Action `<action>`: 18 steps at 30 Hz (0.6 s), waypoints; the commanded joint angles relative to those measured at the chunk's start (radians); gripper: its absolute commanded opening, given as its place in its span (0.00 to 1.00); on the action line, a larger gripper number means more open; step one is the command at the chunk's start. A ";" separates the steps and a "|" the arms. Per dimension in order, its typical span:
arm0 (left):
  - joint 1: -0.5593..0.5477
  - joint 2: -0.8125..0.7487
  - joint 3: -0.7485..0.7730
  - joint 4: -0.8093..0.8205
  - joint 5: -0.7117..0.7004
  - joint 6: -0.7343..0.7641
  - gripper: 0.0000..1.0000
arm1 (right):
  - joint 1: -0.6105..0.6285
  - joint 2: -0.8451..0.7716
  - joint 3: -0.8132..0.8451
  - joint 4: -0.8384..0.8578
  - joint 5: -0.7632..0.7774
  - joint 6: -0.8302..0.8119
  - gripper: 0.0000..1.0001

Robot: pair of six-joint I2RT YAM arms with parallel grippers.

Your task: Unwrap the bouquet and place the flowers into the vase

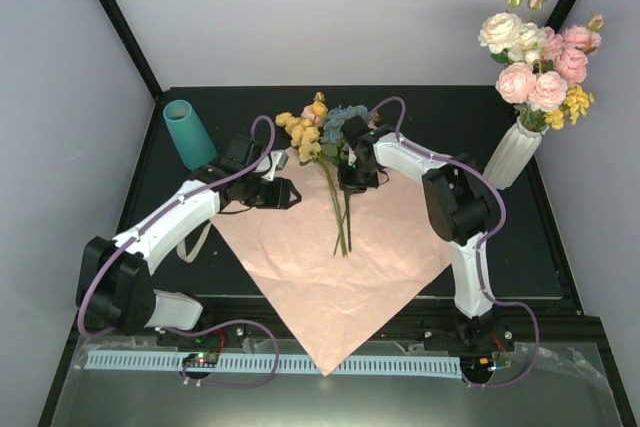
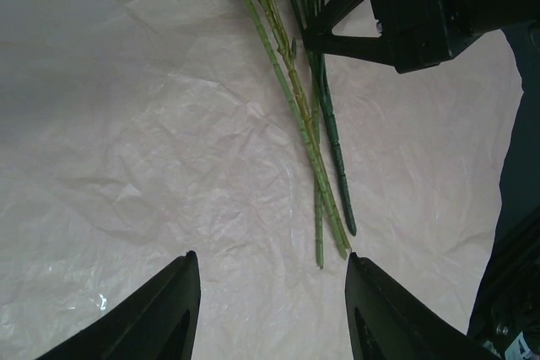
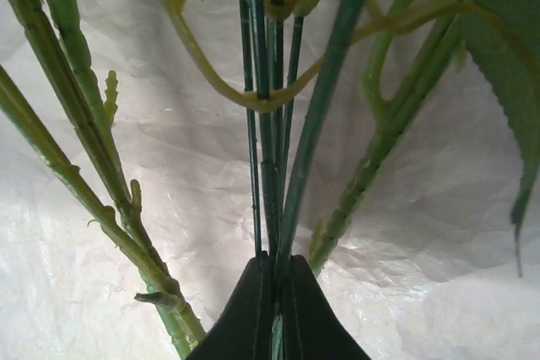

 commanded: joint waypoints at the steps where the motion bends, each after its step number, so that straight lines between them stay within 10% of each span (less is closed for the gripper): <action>1: -0.003 -0.001 0.024 -0.027 -0.003 0.022 0.50 | 0.002 -0.022 0.010 -0.021 0.032 -0.024 0.02; 10: -0.002 -0.034 0.106 -0.087 0.008 0.022 0.56 | -0.003 -0.218 0.025 -0.074 0.088 -0.057 0.02; 13: 0.001 -0.065 0.143 -0.079 0.055 0.007 0.71 | -0.008 -0.294 0.020 -0.068 0.085 -0.069 0.01; 15: 0.001 -0.115 0.152 -0.053 0.036 -0.013 0.98 | -0.008 -0.344 0.019 -0.059 0.066 -0.081 0.02; 18: 0.004 -0.181 0.169 -0.011 0.012 -0.018 0.99 | -0.007 -0.418 0.005 -0.023 -0.003 -0.099 0.02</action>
